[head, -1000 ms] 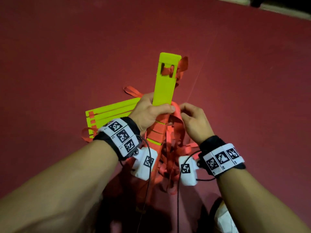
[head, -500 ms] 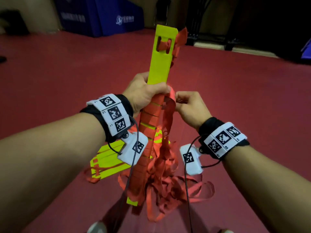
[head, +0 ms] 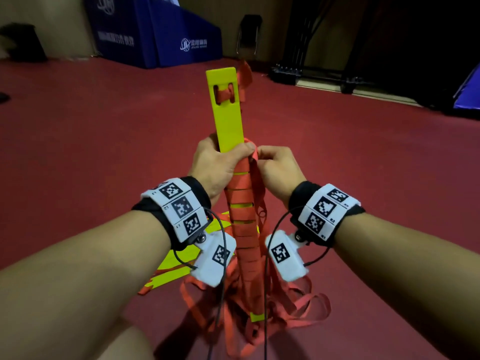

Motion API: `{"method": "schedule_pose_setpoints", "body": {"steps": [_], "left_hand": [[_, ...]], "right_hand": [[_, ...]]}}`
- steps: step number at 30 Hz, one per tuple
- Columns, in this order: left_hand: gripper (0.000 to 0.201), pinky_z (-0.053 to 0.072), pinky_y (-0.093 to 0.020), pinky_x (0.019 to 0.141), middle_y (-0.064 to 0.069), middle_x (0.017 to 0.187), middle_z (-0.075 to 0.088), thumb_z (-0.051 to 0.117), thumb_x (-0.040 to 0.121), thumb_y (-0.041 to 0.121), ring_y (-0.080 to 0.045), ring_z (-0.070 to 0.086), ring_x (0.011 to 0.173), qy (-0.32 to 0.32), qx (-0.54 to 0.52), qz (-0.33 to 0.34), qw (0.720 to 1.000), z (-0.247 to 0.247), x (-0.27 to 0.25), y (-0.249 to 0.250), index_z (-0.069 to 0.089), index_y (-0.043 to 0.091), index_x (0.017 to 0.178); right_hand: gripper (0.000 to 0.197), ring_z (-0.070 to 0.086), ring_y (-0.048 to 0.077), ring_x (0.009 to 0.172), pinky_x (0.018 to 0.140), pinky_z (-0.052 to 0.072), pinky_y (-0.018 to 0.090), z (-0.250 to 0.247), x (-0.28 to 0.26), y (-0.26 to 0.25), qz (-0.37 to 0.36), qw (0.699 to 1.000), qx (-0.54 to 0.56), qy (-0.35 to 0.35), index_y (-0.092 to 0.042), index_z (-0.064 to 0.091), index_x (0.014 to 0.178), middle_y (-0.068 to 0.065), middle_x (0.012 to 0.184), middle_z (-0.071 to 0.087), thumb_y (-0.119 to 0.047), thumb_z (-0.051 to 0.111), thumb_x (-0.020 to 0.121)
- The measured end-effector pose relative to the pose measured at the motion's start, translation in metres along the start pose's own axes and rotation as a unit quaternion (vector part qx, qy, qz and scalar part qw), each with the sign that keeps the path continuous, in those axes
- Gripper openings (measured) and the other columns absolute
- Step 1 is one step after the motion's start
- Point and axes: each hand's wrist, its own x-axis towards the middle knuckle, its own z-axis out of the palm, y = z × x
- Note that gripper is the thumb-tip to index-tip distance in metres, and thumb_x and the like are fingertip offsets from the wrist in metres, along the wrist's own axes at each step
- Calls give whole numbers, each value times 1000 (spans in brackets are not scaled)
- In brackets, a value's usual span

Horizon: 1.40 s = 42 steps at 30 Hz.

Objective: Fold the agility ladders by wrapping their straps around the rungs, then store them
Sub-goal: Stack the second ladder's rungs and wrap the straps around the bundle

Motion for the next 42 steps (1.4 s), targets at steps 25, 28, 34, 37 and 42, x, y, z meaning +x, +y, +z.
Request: {"method": "schedule_pose_setpoints", "body": {"steps": [25,28,34,37,42], "left_hand": [[5,61,-36,66,-5,79,73,66,92,1,-18,70,71,-80,3,-50,996,-16,-19,-20,68,6,92],[10,61,-35,64,-3,70,70,67,91,3,-15,67,64,-68,-5,-58,996,-22,-20,-14,67,8,82],[13,56,-31,63,1,67,67,67,91,2,-11,62,59,-62,18,-64,996,-29,-20,-16,65,10,82],[7,58,-37,67,-9,75,66,70,89,2,-23,63,67,-68,23,-75,995,-29,-18,-18,64,6,89],[11,60,-36,55,-19,82,66,67,91,-2,-28,71,67,-48,-4,-85,995,-30,-14,-13,58,5,92]], "right_hand": [[25,58,9,72,68,48,26,-12,-11,8,-111,991,32,-74,-14,59,93,1,83,64,-32,74,83],[24,56,8,67,66,46,32,-21,-11,4,-132,987,-33,-91,-13,63,85,1,75,65,-33,75,85],[34,53,17,66,65,48,34,-18,-11,4,-100,979,-68,-165,-16,55,96,1,84,58,1,78,78],[38,55,16,68,66,46,29,-11,-7,7,-128,956,-221,-144,-15,56,104,-3,83,59,-5,75,72],[11,63,34,87,77,50,38,-5,2,13,-135,949,-274,-75,-26,55,93,7,89,69,-22,50,84]]}}
